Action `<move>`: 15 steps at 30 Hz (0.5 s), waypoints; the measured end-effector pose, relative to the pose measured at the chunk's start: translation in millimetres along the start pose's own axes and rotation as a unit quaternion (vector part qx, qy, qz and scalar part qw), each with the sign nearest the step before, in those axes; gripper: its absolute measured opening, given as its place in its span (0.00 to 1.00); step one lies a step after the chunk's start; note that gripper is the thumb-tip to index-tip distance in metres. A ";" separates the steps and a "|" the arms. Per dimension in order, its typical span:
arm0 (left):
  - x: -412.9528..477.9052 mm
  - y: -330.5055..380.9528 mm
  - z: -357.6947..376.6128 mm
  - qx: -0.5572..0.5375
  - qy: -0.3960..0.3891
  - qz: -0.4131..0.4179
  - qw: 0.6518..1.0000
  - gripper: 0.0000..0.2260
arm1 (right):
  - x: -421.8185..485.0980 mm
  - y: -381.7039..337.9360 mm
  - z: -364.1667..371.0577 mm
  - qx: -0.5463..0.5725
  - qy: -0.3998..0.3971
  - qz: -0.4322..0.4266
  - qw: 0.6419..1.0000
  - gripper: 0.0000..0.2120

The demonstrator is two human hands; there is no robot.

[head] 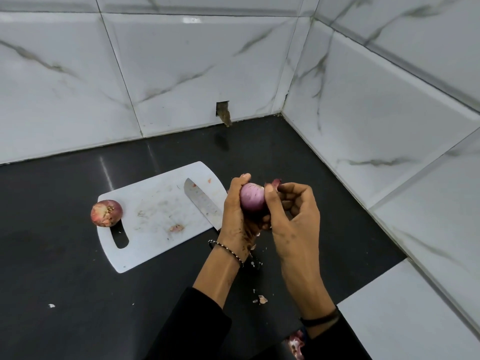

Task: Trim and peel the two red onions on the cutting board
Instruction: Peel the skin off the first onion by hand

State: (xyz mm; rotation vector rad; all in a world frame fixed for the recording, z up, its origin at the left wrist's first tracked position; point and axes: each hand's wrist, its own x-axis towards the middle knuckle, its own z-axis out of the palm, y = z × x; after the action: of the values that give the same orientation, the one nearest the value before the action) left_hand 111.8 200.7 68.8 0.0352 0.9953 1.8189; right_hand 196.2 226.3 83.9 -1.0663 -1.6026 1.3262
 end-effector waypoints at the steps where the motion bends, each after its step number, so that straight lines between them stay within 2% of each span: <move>1: -0.9 -0.1 -0.7 -0.009 -0.008 -0.001 1.000 0.21 | 0.6 -2.2 3.6 -0.002 0.005 0.011 1.000 0.13; 4: -3.2 -2.8 -3.1 -0.034 -0.022 -0.017 0.999 0.21 | 3.3 -9.7 8.3 0.024 0.027 0.049 0.998 0.15; 8: -5.9 -3.1 -6.4 -0.038 -0.049 -0.059 0.996 0.27 | 4.8 -11.1 -2.4 0.108 0.039 0.084 0.990 0.14; 13: -3.7 -7.0 -6.9 -0.007 -0.027 -0.060 0.998 0.29 | -0.6 -1.0 -6.0 0.041 0.036 0.046 0.997 0.11; 15: -4.4 -6.4 -5.5 -0.002 -0.009 -0.053 0.999 0.26 | -4.2 1.1 -5.2 -0.017 0.042 0.007 0.999 0.09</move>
State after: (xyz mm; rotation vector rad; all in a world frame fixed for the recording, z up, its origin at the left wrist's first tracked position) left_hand 116.4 194.7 62.8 -0.0035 0.9636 1.7197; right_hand 202.6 224.2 83.3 -1.1411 -1.5629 1.2517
